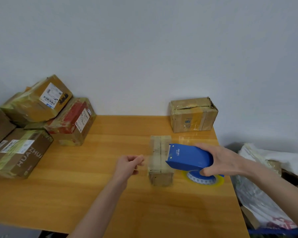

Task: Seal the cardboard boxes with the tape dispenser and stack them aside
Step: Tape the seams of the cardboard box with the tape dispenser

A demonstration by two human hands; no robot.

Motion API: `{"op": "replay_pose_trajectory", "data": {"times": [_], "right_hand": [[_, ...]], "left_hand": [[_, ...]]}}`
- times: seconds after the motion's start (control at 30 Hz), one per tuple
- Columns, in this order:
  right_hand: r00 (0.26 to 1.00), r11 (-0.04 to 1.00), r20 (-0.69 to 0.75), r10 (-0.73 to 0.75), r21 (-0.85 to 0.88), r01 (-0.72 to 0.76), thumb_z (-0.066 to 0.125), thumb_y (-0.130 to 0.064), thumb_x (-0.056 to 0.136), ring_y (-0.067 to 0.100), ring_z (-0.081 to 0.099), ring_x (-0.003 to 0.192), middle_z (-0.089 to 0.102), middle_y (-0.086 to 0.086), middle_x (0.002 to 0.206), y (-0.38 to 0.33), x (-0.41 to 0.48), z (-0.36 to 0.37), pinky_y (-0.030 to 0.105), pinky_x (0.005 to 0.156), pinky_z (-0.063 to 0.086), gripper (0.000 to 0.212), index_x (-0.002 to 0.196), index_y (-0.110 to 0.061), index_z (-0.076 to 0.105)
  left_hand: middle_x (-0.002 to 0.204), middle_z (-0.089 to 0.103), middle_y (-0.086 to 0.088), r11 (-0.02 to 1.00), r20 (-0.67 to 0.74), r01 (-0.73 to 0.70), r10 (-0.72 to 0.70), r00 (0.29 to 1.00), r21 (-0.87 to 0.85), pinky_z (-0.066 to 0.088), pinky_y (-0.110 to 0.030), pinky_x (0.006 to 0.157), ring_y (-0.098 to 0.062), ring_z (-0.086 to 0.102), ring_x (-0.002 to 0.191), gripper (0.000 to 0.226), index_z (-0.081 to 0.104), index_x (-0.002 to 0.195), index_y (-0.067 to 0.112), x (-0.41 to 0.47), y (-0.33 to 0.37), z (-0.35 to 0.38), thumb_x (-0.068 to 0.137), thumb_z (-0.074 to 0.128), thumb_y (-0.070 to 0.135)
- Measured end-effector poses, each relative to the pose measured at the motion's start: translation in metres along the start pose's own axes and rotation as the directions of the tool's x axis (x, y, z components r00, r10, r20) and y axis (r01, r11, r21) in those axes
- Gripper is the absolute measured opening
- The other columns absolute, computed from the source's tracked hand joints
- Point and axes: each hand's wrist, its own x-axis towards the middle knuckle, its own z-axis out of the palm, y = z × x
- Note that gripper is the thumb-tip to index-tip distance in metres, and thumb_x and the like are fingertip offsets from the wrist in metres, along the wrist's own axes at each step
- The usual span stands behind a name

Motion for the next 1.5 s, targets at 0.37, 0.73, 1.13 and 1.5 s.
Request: {"op": "replay_pose_trajectory", "data": {"times": [0.37,0.73,1.13,1.5], "right_hand": [[0.999,0.999,0.015,0.032,0.028,-0.032,0.067,-0.066,0.058,-0.002,0.06,0.092,0.06,-0.023,0.104,0.015,-0.002,0.011,0.025,0.077,0.053,0.065,0.118,-0.052,0.045],[0.994,0.972,0.05,0.093,-0.221,-0.079,0.072,-0.05,0.069,0.002,0.056,0.087,0.056,-0.022,0.098,0.026,0.008,0.019,0.021,0.07,0.049,0.067,0.125,-0.049,0.035],[0.95,0.964,0.184,0.251,-0.141,-0.227,0.073,-0.036,0.069,0.016,0.058,0.095,0.056,-0.009,0.103,0.043,0.029,0.049,0.038,0.084,0.054,0.07,0.127,-0.04,0.034],[0.935,0.959,0.216,0.281,-0.089,-0.268,0.074,-0.028,0.068,0.02,0.059,0.098,0.058,-0.001,0.109,0.043,0.026,0.056,0.041,0.087,0.054,0.068,0.126,-0.032,0.039]], "left_hand": [[0.069,0.071,0.007,0.996,-0.058,0.053,-0.049,0.997,0.065,0.047,-0.022,0.055,-0.003,0.055,0.061,0.018,0.074,0.078,0.015,0.004,-0.029,0.004,0.09,0.066,0.026],[0.068,0.071,0.007,0.994,-0.113,0.055,-0.044,0.993,0.098,0.046,-0.019,0.053,-0.006,0.064,0.073,0.019,0.073,0.076,0.017,0.017,-0.045,0.002,0.091,0.066,0.025],[0.068,0.066,0.005,0.927,-0.074,0.029,-0.001,0.997,0.375,0.057,-0.04,0.076,-0.016,0.06,0.067,0.03,0.065,0.064,0.024,0.033,-0.064,0.024,0.093,0.061,0.028],[0.133,0.046,-0.009,0.809,-0.046,0.151,-0.152,0.987,0.568,0.054,-0.027,0.059,-0.019,0.061,0.087,0.054,0.043,0.141,0.014,0.039,-0.069,0.014,0.095,0.056,0.037]]}}
